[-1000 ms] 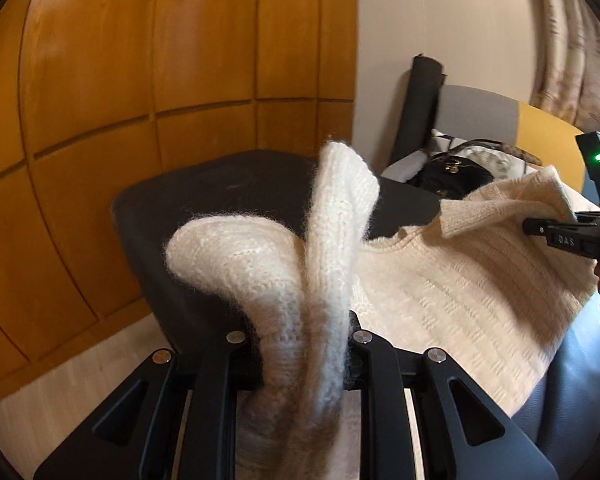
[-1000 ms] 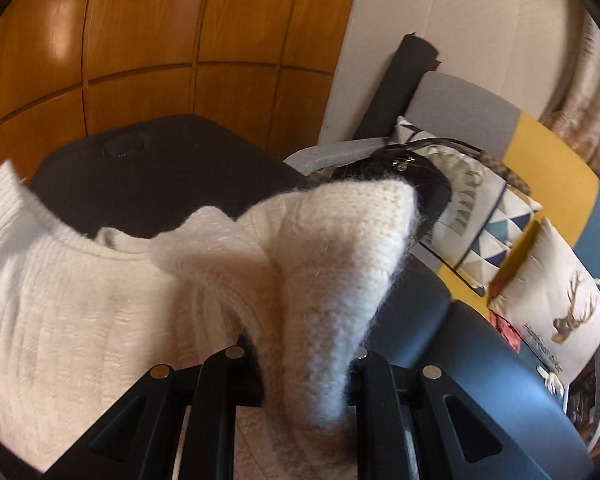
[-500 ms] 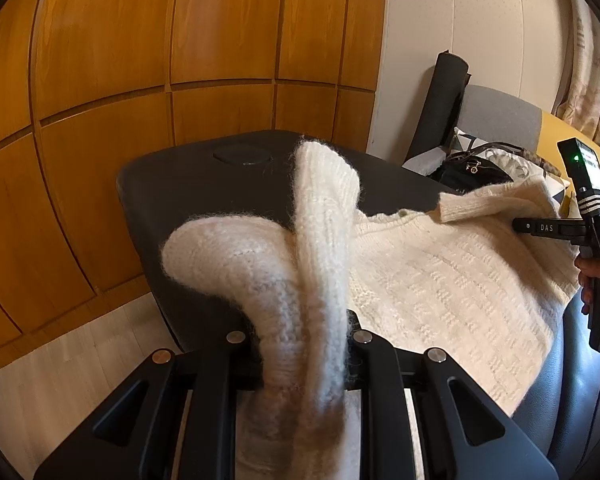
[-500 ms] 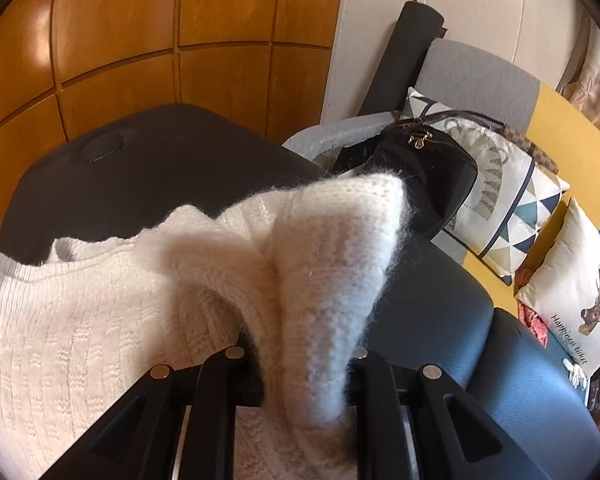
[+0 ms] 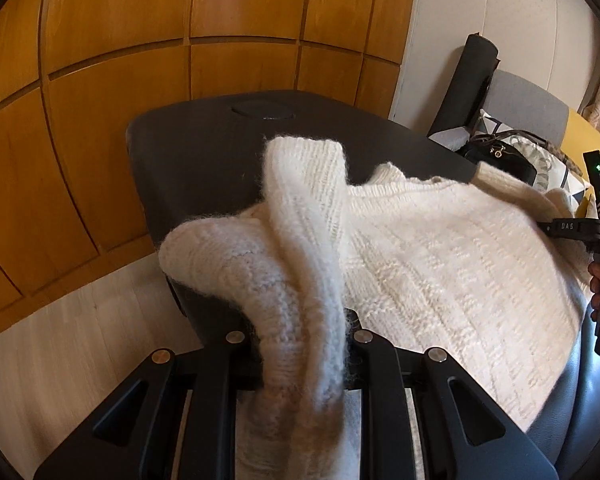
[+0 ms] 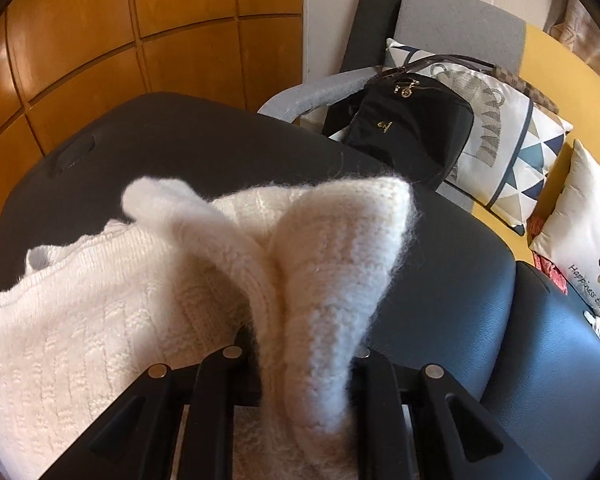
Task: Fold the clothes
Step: 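Lift the folded sweater with both grippers and carry it toward the bench end, then open both grippers to set the sweater down on the bench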
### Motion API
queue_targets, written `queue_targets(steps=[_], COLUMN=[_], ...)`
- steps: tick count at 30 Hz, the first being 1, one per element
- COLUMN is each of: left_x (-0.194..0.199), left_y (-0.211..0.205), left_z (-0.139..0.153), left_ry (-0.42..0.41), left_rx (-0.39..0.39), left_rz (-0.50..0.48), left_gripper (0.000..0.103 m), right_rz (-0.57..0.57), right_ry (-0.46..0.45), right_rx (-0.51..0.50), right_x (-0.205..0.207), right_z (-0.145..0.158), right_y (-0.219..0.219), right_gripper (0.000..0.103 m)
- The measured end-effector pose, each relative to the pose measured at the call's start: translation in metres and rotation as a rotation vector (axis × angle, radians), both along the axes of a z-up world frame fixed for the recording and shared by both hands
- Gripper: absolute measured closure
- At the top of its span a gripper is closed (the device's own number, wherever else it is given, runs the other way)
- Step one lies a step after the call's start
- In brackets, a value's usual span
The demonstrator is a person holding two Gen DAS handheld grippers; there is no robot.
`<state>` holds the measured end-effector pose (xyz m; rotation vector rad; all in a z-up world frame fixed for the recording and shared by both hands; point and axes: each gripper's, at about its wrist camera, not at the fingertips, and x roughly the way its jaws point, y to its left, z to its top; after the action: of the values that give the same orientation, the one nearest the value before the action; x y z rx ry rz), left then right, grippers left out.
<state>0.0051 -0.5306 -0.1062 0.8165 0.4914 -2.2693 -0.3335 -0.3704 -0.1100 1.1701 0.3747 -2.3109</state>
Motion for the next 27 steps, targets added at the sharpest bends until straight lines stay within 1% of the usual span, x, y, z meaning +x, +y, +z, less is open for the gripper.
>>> queue_targets(steps=[1, 3, 4, 5, 7, 9, 11, 14, 17, 20, 23, 24, 25, 26, 27], left_x=[0.001, 0.003, 0.004, 0.005, 0.010, 0.014, 0.019, 0.026, 0.033, 0.036, 0.041, 0.045, 0.050, 0.052, 0.057], left_y=[-0.001, -0.004, -0.006, -0.007, -0.012, -0.017, -0.023, -0.030, -0.031, -0.033, -0.036, -0.037, -0.038, -0.039, -0.038], left_z=[-0.001, -0.002, -0.003, -0.003, -0.005, -0.007, -0.008, -0.010, -0.012, -0.010, -0.007, -0.005, -0.003, 0.000, 0.006], left_ry=[0.001, 0.005, 0.005, 0.005, 0.004, 0.023, 0.034, 0.058, 0.078, 0.083, 0.100, 0.110, 0.125, 0.143, 0.172], left_rx=[0.010, 0.033, 0.044, 0.055, 0.075, 0.118, 0.161, 0.219, 0.262, 0.277, 0.302, 0.313, 0.319, 0.319, 0.304], left_rz=[0.005, 0.019, 0.032, 0.046, 0.090, 0.098, 0.115, 0.133, 0.129, 0.123, 0.127, 0.134, 0.146, 0.162, 0.185], left_gripper=[0.080, 0.075, 0.069, 0.060, 0.047, 0.044, 0.036, 0.031, 0.031, 0.031, 0.031, 0.031, 0.031, 0.032, 0.032], right_rz=[0.003, 0.003, 0.004, 0.005, 0.008, 0.002, -0.012, -0.044, -0.062, -0.059, -0.096, -0.122, -0.164, -0.214, -0.245], right_ry=[-0.006, -0.055, -0.086, -0.120, -0.184, -0.209, -0.214, -0.237, -0.242, -0.229, -0.237, -0.224, -0.186, -0.124, -0.058], right_rx=[-0.006, -0.065, -0.098, -0.121, -0.163, -0.189, -0.217, -0.256, -0.257, -0.241, -0.277, -0.283, -0.273, -0.250, -0.240], right_x=[-0.002, -0.010, -0.016, -0.022, -0.032, -0.037, -0.039, -0.042, -0.043, -0.044, -0.053, -0.056, -0.058, -0.057, -0.053], right_z=[-0.001, -0.002, -0.003, -0.003, -0.005, -0.004, -0.002, -0.001, 0.001, 0.006, 0.010, 0.013, 0.017, 0.024, 0.033], right_y=[0.001, 0.009, 0.013, 0.019, 0.028, 0.037, 0.044, 0.052, 0.056, 0.056, 0.063, 0.068, 0.074, 0.080, 0.086], right_gripper=[0.080, 0.074, 0.073, 0.072, 0.067, 0.065, 0.065, 0.065, 0.064, 0.064, 0.064, 0.064, 0.064, 0.064, 0.064])
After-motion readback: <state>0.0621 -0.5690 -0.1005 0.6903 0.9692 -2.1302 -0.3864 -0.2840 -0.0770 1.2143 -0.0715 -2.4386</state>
